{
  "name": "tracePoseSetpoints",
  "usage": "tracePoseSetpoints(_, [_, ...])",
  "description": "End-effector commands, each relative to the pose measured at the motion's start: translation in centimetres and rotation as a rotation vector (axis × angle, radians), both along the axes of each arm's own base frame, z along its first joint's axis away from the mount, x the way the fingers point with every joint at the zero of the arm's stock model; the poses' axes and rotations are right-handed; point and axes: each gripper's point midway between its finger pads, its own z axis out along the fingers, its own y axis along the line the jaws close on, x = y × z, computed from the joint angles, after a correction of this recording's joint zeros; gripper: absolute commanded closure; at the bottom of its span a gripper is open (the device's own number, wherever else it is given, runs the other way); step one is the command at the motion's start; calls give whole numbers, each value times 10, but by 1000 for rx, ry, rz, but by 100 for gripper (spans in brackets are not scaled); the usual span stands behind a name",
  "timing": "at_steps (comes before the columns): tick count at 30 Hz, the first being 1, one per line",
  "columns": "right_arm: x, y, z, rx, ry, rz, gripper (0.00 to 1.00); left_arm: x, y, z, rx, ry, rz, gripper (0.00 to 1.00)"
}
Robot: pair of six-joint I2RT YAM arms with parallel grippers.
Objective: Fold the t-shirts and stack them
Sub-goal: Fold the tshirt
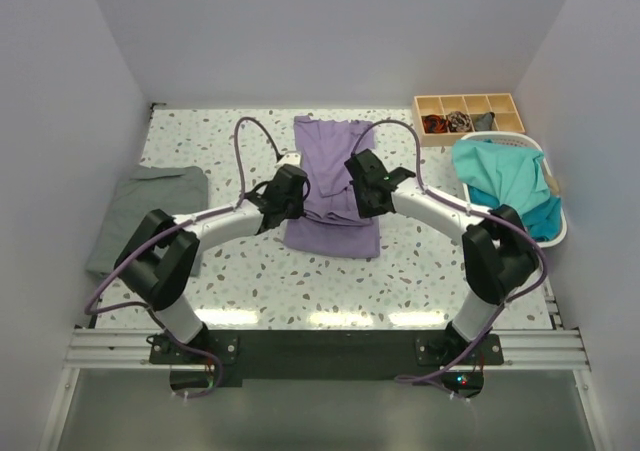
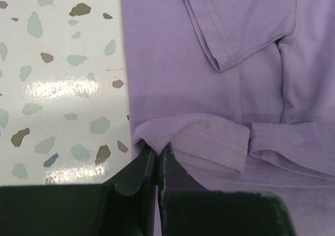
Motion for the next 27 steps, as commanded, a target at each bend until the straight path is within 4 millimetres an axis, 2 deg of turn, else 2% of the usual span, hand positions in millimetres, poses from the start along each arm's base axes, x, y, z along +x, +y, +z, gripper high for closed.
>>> tracePoseSetpoints(1, [29, 5, 18, 0, -82, -10, 100, 27, -4, 16, -37, -71, 1, 100])
tracePoseSetpoints(3, [35, 6, 21, -2, -93, -16, 100, 31, -3, 16, -53, -75, 7, 100])
tracePoseSetpoints(7, [46, -1, 13, -55, -95, -37, 100, 39, -1, 16, -55, -82, 19, 100])
tracePoseSetpoints(12, [58, -7, 7, -63, -86, -53, 100, 50, -10, 17, -75, -115, -8, 100])
tracePoseSetpoints(13, [59, -8, 7, -67, -92, -55, 98, 51, -12, 17, -78, -116, -16, 81])
tracePoseSetpoints(15, [65, -16, 8, -102, -115, -76, 62, 53, -13, 18, -80, -129, -21, 38])
tracePoseSetpoints(16, [67, -19, 10, -113, -125, -81, 54, 55, -10, 20, -73, -137, -8, 7])
tracePoseSetpoints(17, [71, -23, 14, -127, -148, -95, 40, 55, -7, 20, -63, -138, 3, 0])
tracePoseSetpoints(18, [73, -27, 22, -129, -168, -101, 32, 55, -4, 23, -55, -145, 16, 0])
tracePoseSetpoints(19, [75, -29, 28, -130, -185, -107, 28, 57, 5, 32, -36, -171, 50, 0])
tracePoseSetpoints(21, [75, -35, 49, -110, -241, -109, 25, 55, 17, 40, 6, -188, 77, 0])
tracePoseSetpoints(23, [73, -31, 62, -52, -252, -85, 25, 54, 28, 57, 23, -235, 94, 0])
tracePoseSetpoints(24, [68, -18, 66, 9, -233, -42, 25, 54, 32, 62, 25, -242, 97, 0])
tracePoseSetpoints(27, [51, 0, 62, 95, -130, 22, 27, 48, 30, 77, 3, -256, 61, 0])
